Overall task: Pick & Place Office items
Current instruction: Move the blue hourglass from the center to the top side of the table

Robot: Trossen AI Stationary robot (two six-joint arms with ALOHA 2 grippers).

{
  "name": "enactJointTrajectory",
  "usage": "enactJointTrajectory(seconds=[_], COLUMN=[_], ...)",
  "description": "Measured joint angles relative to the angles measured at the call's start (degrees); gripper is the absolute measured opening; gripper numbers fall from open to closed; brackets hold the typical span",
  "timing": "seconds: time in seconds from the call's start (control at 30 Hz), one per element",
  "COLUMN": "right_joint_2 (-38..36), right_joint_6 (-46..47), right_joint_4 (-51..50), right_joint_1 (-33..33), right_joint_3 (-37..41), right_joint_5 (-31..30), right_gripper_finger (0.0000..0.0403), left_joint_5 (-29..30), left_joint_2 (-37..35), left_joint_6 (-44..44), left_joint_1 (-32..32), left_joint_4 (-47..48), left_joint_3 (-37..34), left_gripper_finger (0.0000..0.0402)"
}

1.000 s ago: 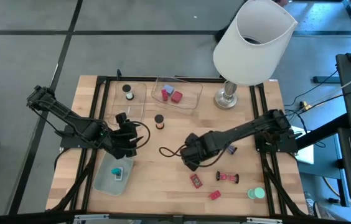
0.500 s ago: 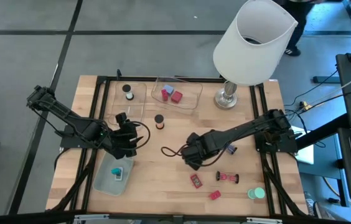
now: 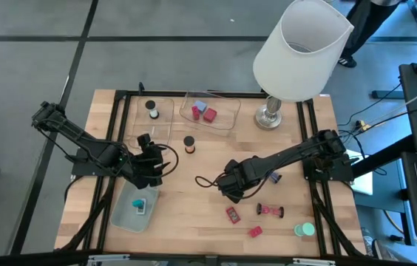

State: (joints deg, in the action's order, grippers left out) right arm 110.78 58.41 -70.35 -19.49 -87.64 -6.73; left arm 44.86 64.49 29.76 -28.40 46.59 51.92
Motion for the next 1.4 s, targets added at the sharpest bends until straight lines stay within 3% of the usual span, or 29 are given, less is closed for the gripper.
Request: enactJointTrajectory(seconds=[0.2,0.47,0.73,1.07,1.4], right_joint_2=[0.0,0.0,-0.1,0.1,0.1], right_joint_6=[-0.6,-0.5,-2.4,-17.7,-25.4], right_joint_4=[0.0,-0.1,2.7,23.4,27.2], right_joint_1=[0.0,0.0,2.0,13.6,22.8], right_joint_3=[0.0,0.0,0.0,0.1,0.1], right_joint_5=[0.3,1.4,1.2,1.6,1.6], right_gripper_finger=[0.0308,0.0211,0.0213,0.0213,0.0213], left_joint_5=[0.0,0.0,0.0,0.0,0.4], left_joint_2=[0.0,0.0,0.0,0.0,0.0], left_joint_6=[0.0,0.0,-1.5,-2.5,-2.8], left_joint_1=[0.0,0.0,0.0,0.0,0.0], left_joint_4=[0.0,0.0,0.0,0.1,2.0], left_joint_3=[0.0,0.0,0.0,0.0,0.0], left_gripper_finger=[0.0242,0.0242,0.0242,0.0242,0.0242])
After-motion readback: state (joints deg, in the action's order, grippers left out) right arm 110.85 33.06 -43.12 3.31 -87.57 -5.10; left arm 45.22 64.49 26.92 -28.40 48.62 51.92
